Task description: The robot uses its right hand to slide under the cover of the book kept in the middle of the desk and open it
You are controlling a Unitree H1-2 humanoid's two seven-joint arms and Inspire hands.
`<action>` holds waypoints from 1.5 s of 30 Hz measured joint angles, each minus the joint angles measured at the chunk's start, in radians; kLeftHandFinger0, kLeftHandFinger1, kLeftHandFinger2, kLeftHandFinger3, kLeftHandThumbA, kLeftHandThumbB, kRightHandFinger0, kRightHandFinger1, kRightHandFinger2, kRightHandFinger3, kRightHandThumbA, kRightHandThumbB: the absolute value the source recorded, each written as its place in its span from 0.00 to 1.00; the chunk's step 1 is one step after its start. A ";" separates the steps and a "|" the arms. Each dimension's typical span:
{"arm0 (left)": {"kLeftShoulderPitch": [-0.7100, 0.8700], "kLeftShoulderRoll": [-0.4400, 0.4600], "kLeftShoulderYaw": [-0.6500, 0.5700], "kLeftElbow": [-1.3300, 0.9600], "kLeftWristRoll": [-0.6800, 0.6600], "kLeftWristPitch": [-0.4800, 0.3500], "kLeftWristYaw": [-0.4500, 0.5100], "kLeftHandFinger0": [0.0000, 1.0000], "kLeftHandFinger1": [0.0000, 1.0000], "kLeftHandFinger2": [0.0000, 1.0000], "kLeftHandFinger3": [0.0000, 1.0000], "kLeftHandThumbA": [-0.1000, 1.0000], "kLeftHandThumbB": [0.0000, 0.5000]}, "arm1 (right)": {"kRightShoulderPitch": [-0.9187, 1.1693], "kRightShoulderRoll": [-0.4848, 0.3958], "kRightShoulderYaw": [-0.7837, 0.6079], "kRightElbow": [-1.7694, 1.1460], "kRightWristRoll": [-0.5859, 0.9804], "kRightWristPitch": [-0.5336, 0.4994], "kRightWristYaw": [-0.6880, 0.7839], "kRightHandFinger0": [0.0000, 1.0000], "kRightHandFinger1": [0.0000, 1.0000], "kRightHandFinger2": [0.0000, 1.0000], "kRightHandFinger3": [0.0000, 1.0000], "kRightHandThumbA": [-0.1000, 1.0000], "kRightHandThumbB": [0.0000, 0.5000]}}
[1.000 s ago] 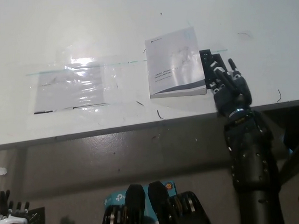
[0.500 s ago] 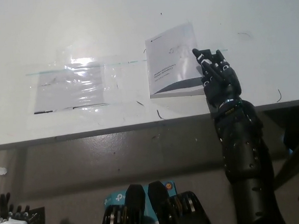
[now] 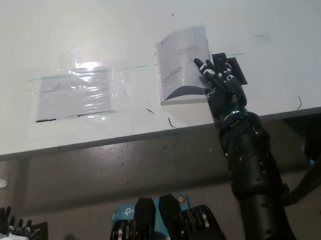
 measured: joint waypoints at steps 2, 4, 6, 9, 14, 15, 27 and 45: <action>0.000 0.001 -0.002 0.000 0.000 0.000 0.001 0.98 0.97 0.97 1.00 1.00 0.09 | -0.002 0.007 0.006 0.010 -0.003 -0.004 0.004 0.68 0.71 0.77 0.98 1.00 0.30; 0.000 0.003 -0.005 0.000 0.000 0.000 0.001 1.00 0.99 0.99 1.00 1.00 0.05 | -0.006 0.012 0.010 0.019 -0.007 -0.007 0.009 0.66 0.69 0.76 0.96 1.00 0.30; 0.000 0.003 -0.010 -0.002 0.002 0.000 0.002 1.00 1.00 1.00 1.00 1.00 0.03 | -0.012 0.021 0.012 0.026 -0.014 -0.009 0.010 0.63 0.66 0.74 0.92 1.00 0.30; 0.000 0.004 -0.017 -0.002 0.004 0.001 0.008 0.99 0.99 0.99 1.00 1.00 0.00 | -0.024 0.033 0.017 0.034 -0.024 -0.013 0.010 0.59 0.65 0.70 0.90 1.00 0.31; 0.000 0.007 -0.033 -0.002 0.007 0.000 0.010 0.99 0.99 0.99 1.00 1.00 0.02 | -0.060 0.039 0.035 0.071 -0.046 -0.018 0.010 0.58 0.60 0.67 0.85 1.00 0.29; 0.000 0.008 -0.034 -0.002 0.007 0.001 0.010 0.99 0.99 0.99 1.00 1.00 0.02 | -0.065 0.040 0.036 0.076 -0.050 -0.018 0.010 0.58 0.60 0.67 0.85 1.00 0.29; 0.000 0.008 -0.043 -0.005 0.007 0.002 0.024 0.98 0.99 0.98 1.00 1.00 0.01 | -0.090 0.029 0.101 0.080 -0.108 -0.016 0.017 0.60 0.59 0.63 0.83 1.00 0.33; 0.010 0.011 -0.048 -0.004 0.009 0.005 0.025 0.99 1.00 1.00 1.00 1.00 0.01 | -0.168 -0.123 0.508 0.151 -0.360 0.005 0.163 0.57 0.57 0.58 0.76 1.00 0.54</action>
